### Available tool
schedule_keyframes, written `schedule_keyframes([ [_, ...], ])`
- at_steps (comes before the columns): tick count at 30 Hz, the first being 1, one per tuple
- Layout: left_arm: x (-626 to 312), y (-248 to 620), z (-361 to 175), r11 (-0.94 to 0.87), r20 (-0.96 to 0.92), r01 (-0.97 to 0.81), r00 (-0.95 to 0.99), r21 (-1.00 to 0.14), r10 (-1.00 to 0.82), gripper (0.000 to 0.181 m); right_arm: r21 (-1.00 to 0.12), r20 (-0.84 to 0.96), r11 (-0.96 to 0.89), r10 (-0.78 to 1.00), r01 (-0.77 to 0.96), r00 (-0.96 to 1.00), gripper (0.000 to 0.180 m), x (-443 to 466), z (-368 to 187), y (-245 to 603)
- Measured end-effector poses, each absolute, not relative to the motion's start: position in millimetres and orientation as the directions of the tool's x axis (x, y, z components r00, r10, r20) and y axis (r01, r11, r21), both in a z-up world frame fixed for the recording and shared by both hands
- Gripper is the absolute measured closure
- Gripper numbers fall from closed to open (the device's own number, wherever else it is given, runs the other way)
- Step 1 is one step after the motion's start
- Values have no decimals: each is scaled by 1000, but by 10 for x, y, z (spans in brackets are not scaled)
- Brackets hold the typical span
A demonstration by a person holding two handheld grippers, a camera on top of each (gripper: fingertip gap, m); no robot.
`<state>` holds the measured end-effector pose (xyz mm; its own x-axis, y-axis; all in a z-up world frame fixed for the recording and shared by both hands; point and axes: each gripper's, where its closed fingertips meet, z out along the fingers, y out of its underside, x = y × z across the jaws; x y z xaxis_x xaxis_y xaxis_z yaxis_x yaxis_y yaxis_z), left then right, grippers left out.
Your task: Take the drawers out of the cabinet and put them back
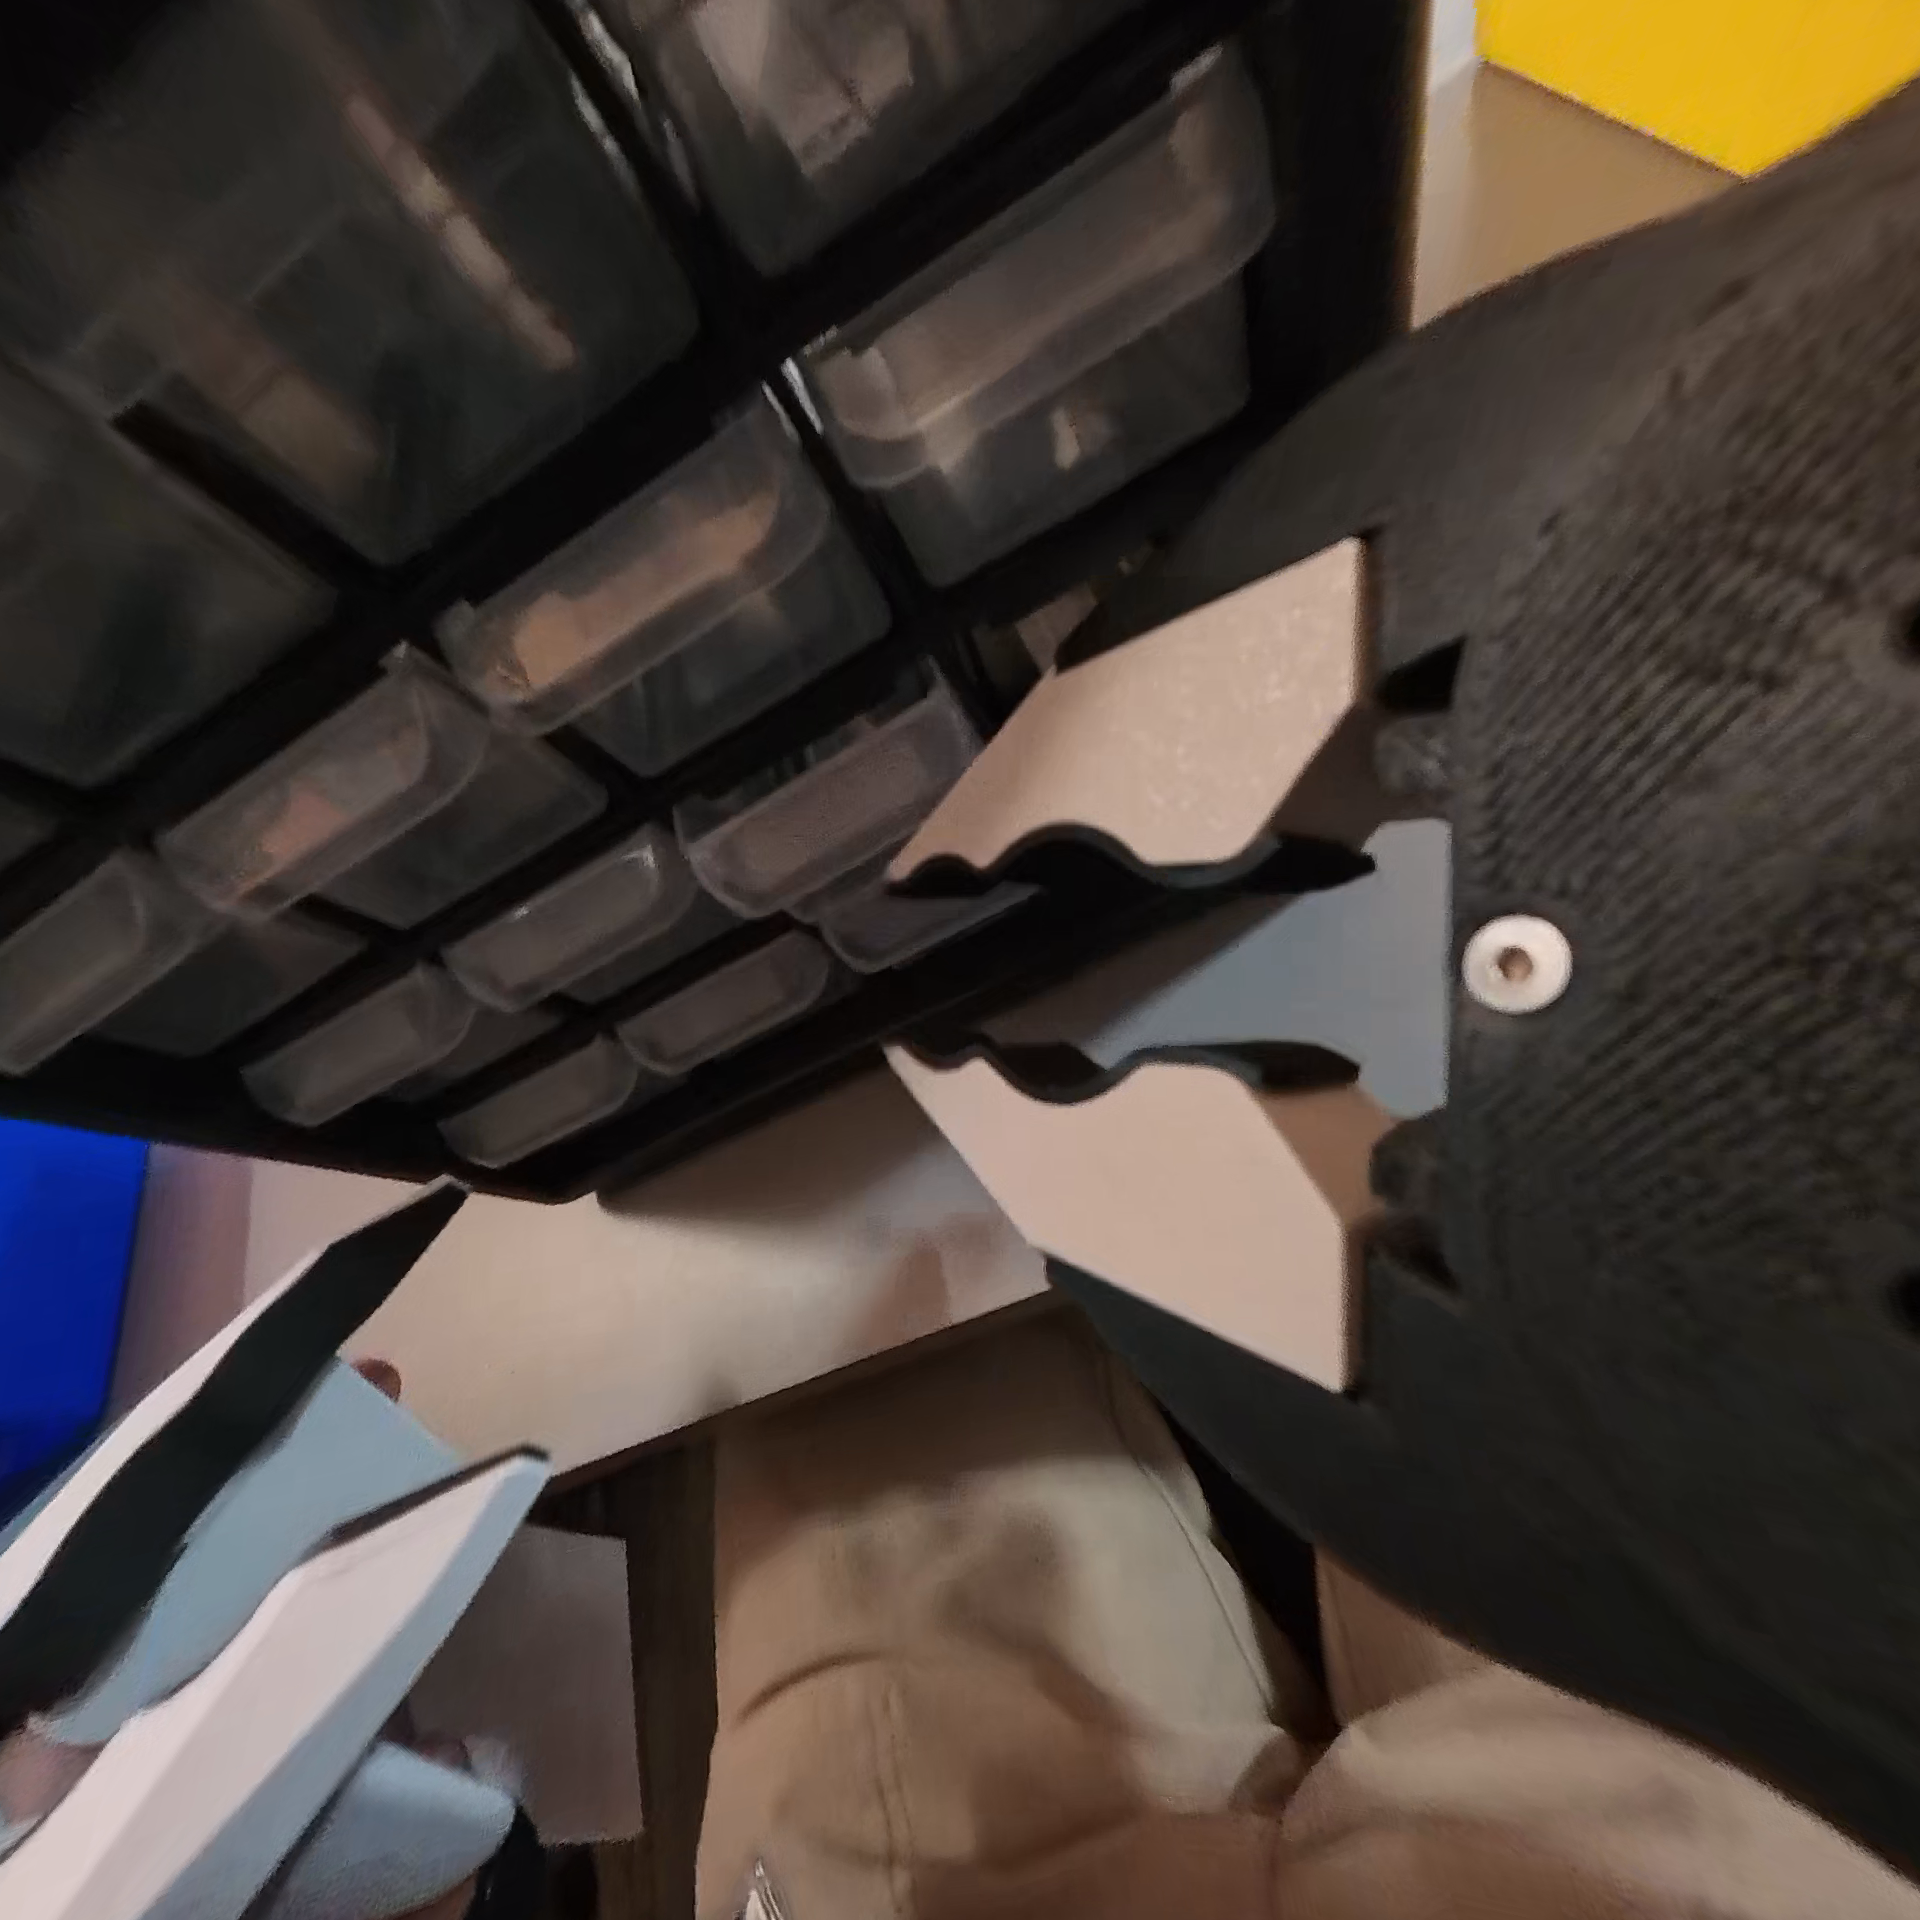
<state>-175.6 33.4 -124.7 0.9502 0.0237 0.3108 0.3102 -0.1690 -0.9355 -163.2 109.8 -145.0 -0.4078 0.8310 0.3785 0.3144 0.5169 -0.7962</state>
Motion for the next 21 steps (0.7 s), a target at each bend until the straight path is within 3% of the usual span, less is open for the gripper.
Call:
schedule_keyframes([
  [2, -1760, 334, -1248, -169, 309, 309, 951, -936, 25, 106, -801, 366, 505, 838, 321, -405, 136, -1667, -1481, 1097],
  [6, -1766, 337, -1257, -172, 311, 311, 950, -935, 25, 106, -812, 334, 483, 845, 329, -418, 123, -1671, -1535, 1055],
  [14, -1794, 333, -1253, -169, 309, 311, 950, -935, 38, 106, -849, 240, 420, 847, 320, -474, 111, -1518, -1486, 900],
  [19, -1805, 214, -1133, -137, 334, 333, 943, -933, 17, 144, -883, 135, 362, 807, 300, -574, 87, -1279, -1505, 709],
  [21, -1985, 97, -981, -95, 340, 346, 938, -933, 69, 143, -885, 100, 346, 795, 311, -598, 80, -1198, -1544, 667],
])
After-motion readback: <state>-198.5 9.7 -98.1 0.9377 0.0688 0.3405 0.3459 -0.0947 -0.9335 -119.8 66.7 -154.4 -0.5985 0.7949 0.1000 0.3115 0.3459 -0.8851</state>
